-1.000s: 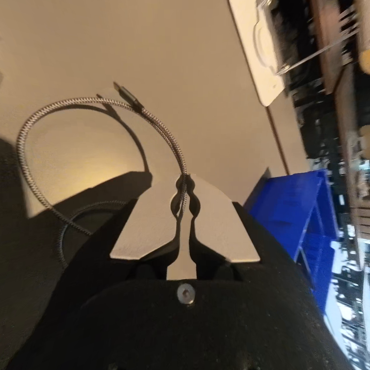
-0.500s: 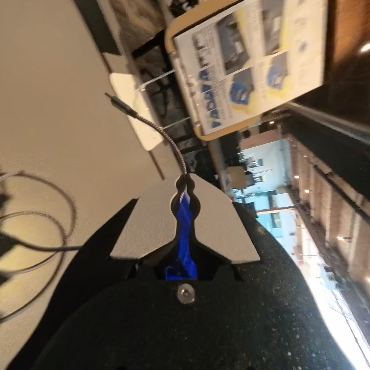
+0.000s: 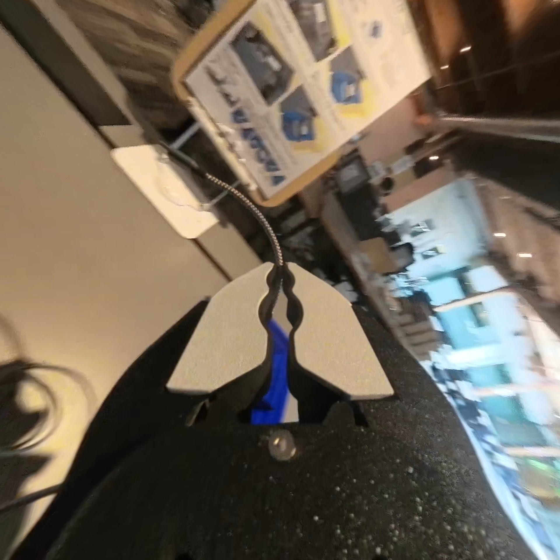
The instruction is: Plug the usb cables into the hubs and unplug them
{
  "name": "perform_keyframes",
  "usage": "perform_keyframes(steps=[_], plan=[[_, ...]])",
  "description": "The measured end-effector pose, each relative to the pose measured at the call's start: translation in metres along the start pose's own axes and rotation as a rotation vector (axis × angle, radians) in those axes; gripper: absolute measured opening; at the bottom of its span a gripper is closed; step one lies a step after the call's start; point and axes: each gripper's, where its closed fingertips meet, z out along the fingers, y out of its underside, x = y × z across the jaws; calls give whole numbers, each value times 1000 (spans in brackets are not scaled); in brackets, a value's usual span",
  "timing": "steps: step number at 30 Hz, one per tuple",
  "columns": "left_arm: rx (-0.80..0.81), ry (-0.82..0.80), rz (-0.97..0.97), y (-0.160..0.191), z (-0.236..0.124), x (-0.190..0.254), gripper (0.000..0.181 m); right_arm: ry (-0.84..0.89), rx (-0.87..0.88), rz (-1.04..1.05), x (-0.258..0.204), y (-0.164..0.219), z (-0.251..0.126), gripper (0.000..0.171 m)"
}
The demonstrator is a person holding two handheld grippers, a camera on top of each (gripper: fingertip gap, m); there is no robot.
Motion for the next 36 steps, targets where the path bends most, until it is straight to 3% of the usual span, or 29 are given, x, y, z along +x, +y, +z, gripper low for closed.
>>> perform_keyframes(steps=[7, 11, 23, 29, 36], plan=[[-2, -10, 14, 1, -1, 0, 48, -421, -99, 43, -159, 64, -2, 4], [-8, -11, 20, 2, 0, 0, 48, -555, -208, 114, -208, 103, 0, 3], [-1, -10, 20, 1, -1, 1, 47, -738, -354, 297, -269, 161, 24, 5], [-3, -7, 22, 1, -1, 1, 47, -734, -328, 306, -270, 159, 13, 32], [-5, -11, 34, 1, -1, 2, 47, -908, -272, 344, -298, 139, -25, 39]])
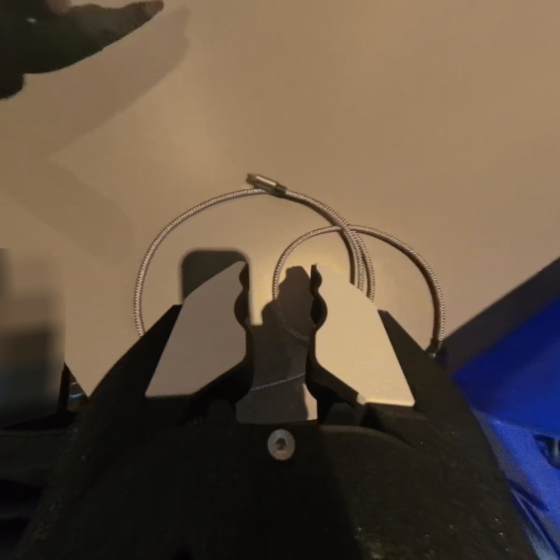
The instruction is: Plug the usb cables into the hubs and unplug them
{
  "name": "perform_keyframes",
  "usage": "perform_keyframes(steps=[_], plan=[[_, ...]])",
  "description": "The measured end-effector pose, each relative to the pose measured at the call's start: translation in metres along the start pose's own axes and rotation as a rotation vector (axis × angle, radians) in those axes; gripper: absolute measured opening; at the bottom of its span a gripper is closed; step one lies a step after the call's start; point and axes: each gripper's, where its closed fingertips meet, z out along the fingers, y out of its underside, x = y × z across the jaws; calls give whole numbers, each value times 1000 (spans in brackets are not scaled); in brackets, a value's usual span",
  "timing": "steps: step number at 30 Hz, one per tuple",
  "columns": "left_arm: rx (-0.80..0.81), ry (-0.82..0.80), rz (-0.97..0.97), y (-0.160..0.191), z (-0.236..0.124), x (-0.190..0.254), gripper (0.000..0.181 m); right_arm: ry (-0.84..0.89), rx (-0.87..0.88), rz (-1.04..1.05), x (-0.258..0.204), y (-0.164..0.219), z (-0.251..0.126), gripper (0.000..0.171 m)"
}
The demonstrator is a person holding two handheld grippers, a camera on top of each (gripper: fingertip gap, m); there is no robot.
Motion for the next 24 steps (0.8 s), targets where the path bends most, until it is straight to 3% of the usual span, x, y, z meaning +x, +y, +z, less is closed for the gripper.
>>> perform_keyframes(steps=[6, 10, 21, 24], plan=[[-4, -9, 8, 1, -1, 0, 47, 47, -95, -53, -5, 13, 16, 34], [-7, -6, 8, 1, -1, 0, 47, 90, -138, -80, 4, 22, 18, 4], [-8, -4, 10, 1, -1, 0, 47, 50, -169, -90, 8, 24, 18, 3], [-4, -6, 8, 1, -1, 0, 47, 116, -181, -169, 13, 23, 19, 2]])
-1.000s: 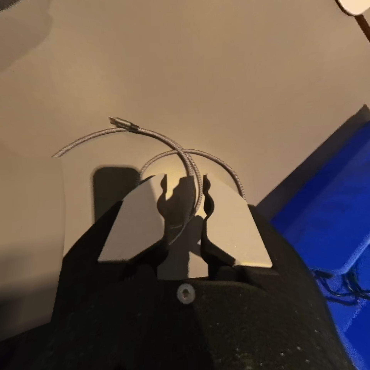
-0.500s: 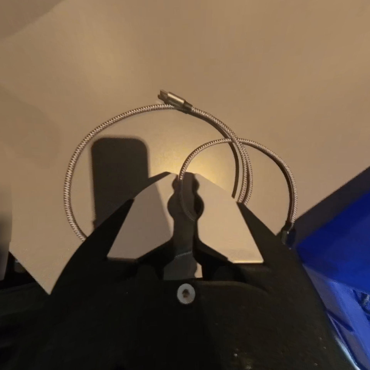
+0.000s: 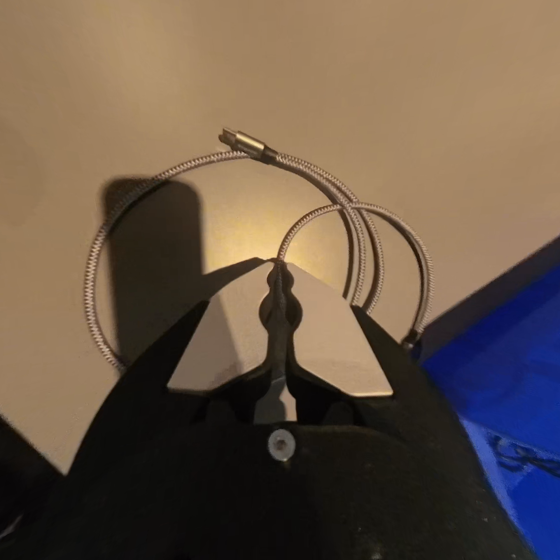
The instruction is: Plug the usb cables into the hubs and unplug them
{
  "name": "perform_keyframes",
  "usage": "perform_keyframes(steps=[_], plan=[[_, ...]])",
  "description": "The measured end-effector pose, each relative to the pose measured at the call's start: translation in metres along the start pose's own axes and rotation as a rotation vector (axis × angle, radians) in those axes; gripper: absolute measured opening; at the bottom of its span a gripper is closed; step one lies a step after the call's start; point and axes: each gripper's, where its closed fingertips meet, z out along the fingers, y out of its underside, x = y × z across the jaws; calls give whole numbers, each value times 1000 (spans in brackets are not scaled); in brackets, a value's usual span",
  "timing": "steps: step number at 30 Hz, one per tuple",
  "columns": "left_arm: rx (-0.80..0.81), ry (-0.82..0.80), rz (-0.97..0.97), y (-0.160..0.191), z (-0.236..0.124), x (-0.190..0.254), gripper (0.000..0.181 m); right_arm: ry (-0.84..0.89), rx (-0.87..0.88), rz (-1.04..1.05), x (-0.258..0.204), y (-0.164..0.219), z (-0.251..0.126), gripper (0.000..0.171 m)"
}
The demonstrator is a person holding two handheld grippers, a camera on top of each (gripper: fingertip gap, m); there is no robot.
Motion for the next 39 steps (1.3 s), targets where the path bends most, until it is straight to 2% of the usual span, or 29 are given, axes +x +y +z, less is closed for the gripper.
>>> perform_keyframes(steps=[3, 6, 9, 14, 16, 18, 21, 23, 25, 28, 31, 34, 39], plan=[[-2, 1, -1, 0, 0, 0, 47, 118, 6, -84, 9, -4, -4, 2], [-6, 2, 2, 1, 0, 0, 47, 207, 73, -124, 17, -21, -25, 0], [-6, 3, 0, 1, 0, 0, 47, 345, 149, -172, 35, -45, -64, 0], [-4, 4, -2, 1, 0, 0, 46, 542, 293, -221, 62, -88, -150, 0], [-2, 5, -3, 0, 0, 0, 46, 507, 292, -233, 60, -94, -164, 0], [-1, 6, -4, 0, 0, 0, 46, 363, 245, -241, 42, -88, -151, 0], [3, 8, -4, 0, -1, 1, 46, 159, 197, -187, 9, -63, -110, 2], [8, 8, -2, -1, -1, 1, 46, -1, 211, -127, -24, -47, -82, 19], [3, 9, 2, 0, -1, 1, 46, -149, 200, -85, -58, -30, -59, 30], [-5, 9, 13, 1, 0, 2, 46, -134, 125, -87, -69, -7, -33, 38], [-2, 5, 13, 0, 0, 2, 46, -115, 87, -75, -68, -1, -21, 37], [-3, 2, 10, 1, -1, 1, 46, -180, 95, -40, -74, -3, -18, 5], [-5, 4, 16, 1, 0, 2, 46, -192, 87, -40, -75, -5, -17, 3]])
